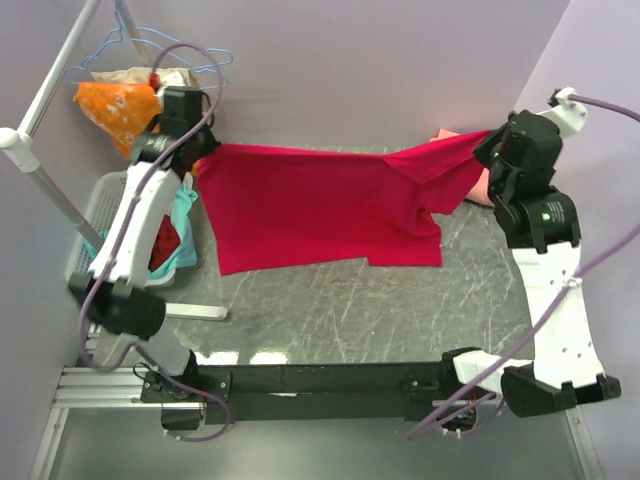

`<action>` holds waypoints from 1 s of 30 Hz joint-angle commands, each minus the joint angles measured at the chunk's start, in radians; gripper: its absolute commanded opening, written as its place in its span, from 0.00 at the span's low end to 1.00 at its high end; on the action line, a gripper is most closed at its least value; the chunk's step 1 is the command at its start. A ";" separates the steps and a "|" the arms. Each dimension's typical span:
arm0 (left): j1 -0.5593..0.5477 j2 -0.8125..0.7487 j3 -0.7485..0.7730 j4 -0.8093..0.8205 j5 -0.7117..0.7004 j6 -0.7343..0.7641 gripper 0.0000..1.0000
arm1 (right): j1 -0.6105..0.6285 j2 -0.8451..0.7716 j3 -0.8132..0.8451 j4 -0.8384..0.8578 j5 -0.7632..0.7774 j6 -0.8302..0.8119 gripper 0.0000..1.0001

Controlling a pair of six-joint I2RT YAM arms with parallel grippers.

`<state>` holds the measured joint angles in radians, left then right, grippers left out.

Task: Fold and stack the t-shirts
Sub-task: Flatten the tshirt out

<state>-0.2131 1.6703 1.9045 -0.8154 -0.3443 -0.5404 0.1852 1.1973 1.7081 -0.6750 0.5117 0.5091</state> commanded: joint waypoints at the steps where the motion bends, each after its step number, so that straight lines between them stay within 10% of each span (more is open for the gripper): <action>1: 0.000 -0.196 -0.036 0.104 -0.033 0.016 0.01 | -0.007 -0.065 0.067 0.034 0.027 -0.078 0.00; 30: -0.008 -0.731 -0.142 0.183 0.143 0.068 0.01 | -0.007 -0.410 0.281 0.003 -0.252 -0.191 0.00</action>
<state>-0.2241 1.0222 1.7432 -0.6979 -0.1738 -0.4946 0.1833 0.7933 1.9221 -0.6910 0.3157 0.3454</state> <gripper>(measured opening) 0.024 0.015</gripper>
